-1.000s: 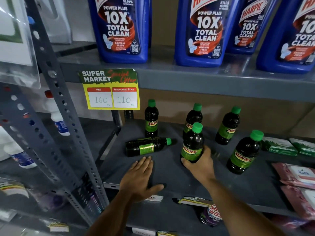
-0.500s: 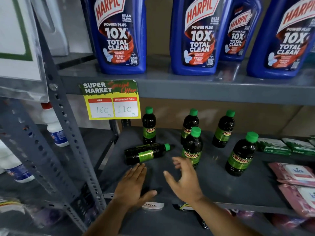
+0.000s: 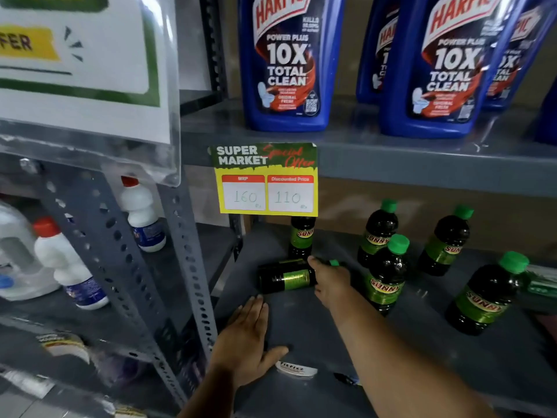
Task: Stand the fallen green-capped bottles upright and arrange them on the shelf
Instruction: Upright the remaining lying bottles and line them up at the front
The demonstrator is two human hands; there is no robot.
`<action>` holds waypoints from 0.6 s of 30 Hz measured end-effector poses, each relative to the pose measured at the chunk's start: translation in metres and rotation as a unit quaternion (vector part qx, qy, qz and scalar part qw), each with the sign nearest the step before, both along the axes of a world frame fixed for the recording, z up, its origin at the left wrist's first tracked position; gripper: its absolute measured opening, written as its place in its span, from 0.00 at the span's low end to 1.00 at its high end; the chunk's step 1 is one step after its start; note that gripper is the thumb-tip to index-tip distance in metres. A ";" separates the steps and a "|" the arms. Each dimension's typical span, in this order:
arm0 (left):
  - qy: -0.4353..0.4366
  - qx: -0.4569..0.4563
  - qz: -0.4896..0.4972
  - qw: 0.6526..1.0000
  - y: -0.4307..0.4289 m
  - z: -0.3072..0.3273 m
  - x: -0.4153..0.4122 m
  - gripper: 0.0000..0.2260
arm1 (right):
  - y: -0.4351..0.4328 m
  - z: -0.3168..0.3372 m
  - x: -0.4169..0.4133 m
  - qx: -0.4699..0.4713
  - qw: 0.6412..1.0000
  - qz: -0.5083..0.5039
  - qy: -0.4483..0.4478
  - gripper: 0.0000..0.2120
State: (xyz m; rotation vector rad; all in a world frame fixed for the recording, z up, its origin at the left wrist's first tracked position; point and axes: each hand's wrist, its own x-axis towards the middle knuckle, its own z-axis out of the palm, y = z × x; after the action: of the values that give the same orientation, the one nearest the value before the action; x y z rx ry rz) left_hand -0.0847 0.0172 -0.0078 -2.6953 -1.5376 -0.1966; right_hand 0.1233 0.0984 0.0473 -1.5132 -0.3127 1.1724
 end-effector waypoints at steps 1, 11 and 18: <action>-0.005 -0.003 -0.001 1.000 0.000 0.000 0.000 0.41 | 0.001 -0.003 -0.002 0.002 1.000 -0.014 -0.002 0.28; -0.018 -0.003 -0.001 1.000 0.003 -0.007 0.001 0.44 | -0.030 0.025 -0.013 0.266 0.849 -0.002 -0.457 0.27; -0.035 -0.077 0.025 0.996 0.007 -0.002 0.005 0.59 | -0.037 0.021 -0.013 0.273 0.814 0.134 -0.494 0.36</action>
State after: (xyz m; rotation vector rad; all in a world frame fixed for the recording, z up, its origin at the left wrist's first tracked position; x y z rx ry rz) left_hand -0.0794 0.0240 -0.0102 -2.7890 -1.7058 -0.1811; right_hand 0.1106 0.0612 0.0688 -1.4433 -1.4743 0.3079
